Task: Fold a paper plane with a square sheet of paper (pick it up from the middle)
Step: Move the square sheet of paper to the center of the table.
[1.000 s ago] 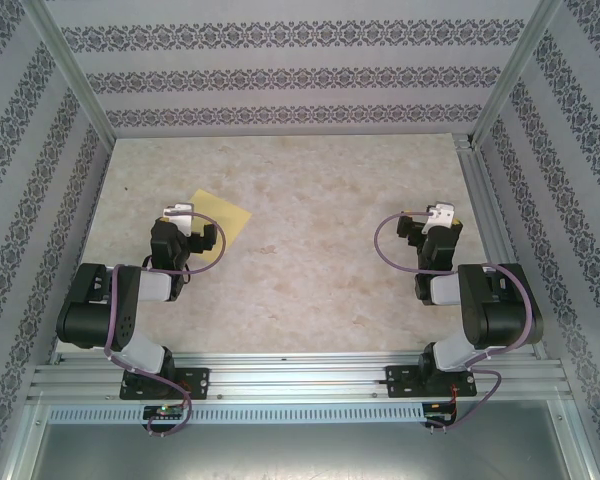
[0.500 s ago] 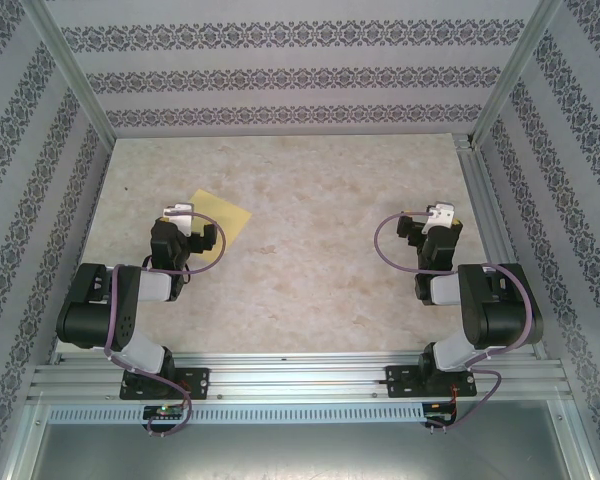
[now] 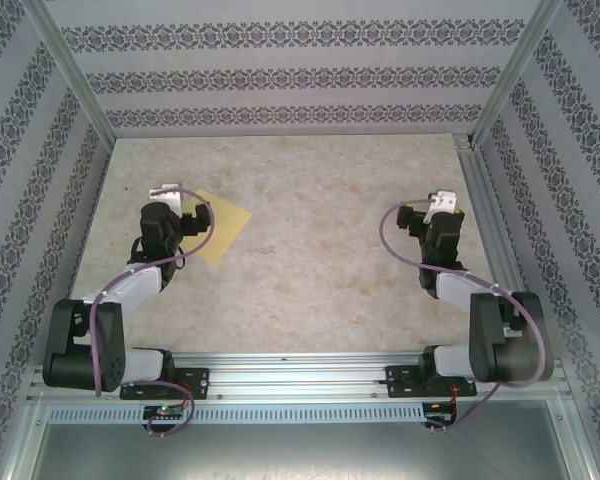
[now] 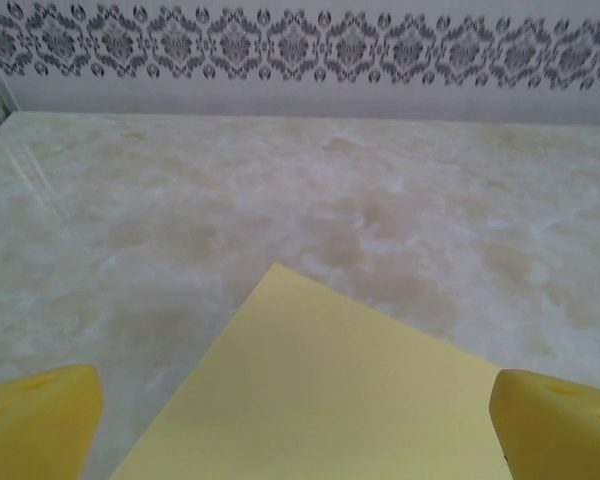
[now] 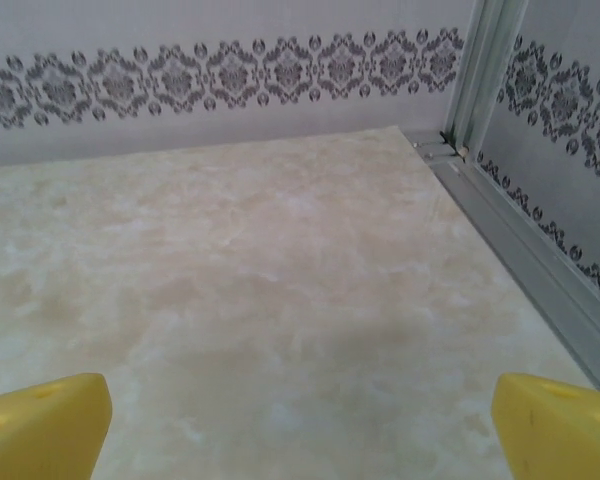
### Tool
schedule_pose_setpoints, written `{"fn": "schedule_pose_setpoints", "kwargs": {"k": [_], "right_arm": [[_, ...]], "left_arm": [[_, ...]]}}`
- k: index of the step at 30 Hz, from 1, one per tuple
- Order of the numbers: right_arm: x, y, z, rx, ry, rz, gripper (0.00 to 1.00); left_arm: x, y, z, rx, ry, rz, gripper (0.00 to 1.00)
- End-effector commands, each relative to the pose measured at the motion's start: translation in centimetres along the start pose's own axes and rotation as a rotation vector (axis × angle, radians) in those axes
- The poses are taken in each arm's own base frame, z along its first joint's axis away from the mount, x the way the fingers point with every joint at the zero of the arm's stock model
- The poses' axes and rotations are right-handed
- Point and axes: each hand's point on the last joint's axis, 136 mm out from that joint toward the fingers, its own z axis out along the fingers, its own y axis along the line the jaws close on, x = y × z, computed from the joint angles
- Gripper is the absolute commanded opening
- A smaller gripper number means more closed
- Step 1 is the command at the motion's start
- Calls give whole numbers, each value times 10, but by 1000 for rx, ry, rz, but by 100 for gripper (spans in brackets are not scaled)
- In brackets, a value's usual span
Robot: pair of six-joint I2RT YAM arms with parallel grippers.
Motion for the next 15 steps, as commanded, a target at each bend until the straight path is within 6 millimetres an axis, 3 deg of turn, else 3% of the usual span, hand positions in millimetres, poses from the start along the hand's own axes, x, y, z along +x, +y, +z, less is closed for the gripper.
{"fn": "schedule_pose_setpoints", "kwargs": {"k": [1,2,5,8,11,15], "right_arm": [[0,13,-12,-46,208,138,98],[-2,22,-14,-93,234,174,98],[-2,82,-22,-434,304,252,98],[0,116,-28,-583,392,331,98],[1,140,-34,-631,416,316,98],[3,158,-37,-636,431,282,98]], "left_arm": [[25,-10,-5,52,219,-175,100],[26,-18,-2,89,247,-213,100],[42,-52,16,228,405,-345,100],[55,-73,30,217,509,-345,100],[62,-79,36,193,535,-372,100],[85,-87,42,164,638,-358,100]]}}
